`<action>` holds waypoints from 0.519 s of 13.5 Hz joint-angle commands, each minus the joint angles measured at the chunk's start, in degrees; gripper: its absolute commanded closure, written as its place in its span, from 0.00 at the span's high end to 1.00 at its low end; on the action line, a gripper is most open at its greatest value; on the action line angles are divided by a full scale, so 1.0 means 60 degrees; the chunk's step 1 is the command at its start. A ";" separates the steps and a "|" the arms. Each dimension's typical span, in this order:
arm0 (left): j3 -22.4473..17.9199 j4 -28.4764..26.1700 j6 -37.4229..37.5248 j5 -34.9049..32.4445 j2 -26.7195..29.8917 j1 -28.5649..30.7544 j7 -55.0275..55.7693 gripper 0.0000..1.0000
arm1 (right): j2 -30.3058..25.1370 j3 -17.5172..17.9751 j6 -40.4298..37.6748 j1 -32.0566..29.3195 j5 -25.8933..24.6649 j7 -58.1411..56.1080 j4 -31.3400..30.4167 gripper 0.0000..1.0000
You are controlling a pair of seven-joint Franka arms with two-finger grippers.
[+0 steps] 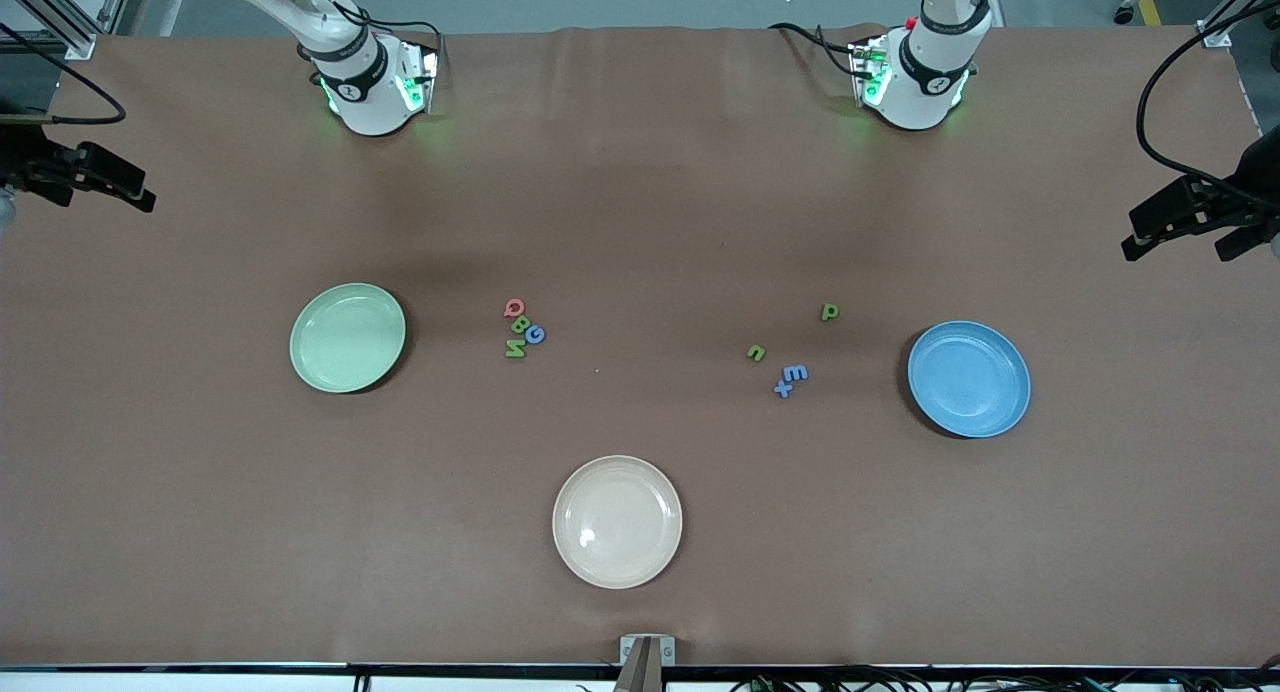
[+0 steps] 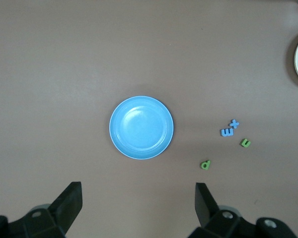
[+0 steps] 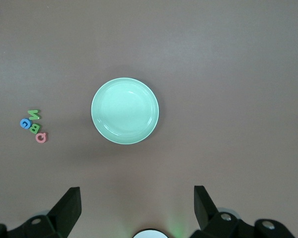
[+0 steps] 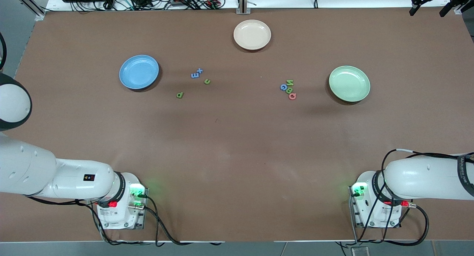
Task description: Sort upper and lower case letters into plates
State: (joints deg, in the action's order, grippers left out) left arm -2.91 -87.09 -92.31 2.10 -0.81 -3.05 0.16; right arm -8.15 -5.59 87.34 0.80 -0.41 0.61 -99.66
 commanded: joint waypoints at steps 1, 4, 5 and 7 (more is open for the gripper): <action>-0.0072 0.0086 0.0150 0.0177 -0.0011 -0.0034 -0.0027 1.00 | -0.0253 0.0082 0.0179 -0.0090 0.0316 0.0133 -0.0250 1.00; -0.0072 0.0100 0.0150 0.0192 -0.0011 -0.0020 -0.0144 1.00 | -0.0253 0.0082 0.0326 -0.0017 0.0317 0.0119 -0.0265 1.00; -0.0072 0.0100 0.0150 0.0192 -0.0011 -0.0020 -0.0145 1.00 | -0.0253 0.0082 0.0370 -0.0017 0.0317 0.0119 -0.0265 1.00; -0.0043 0.0100 0.0280 0.0192 -0.0011 -0.0049 0.0060 1.00 | -0.0253 0.0082 0.0385 -0.0017 0.0317 0.0119 -0.0265 1.00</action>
State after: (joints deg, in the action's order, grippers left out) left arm -2.91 -87.09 -92.11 2.10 -0.81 -3.05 0.14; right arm -8.17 -5.38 88.81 0.85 0.93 0.61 -99.68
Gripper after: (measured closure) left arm 0.000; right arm 0.000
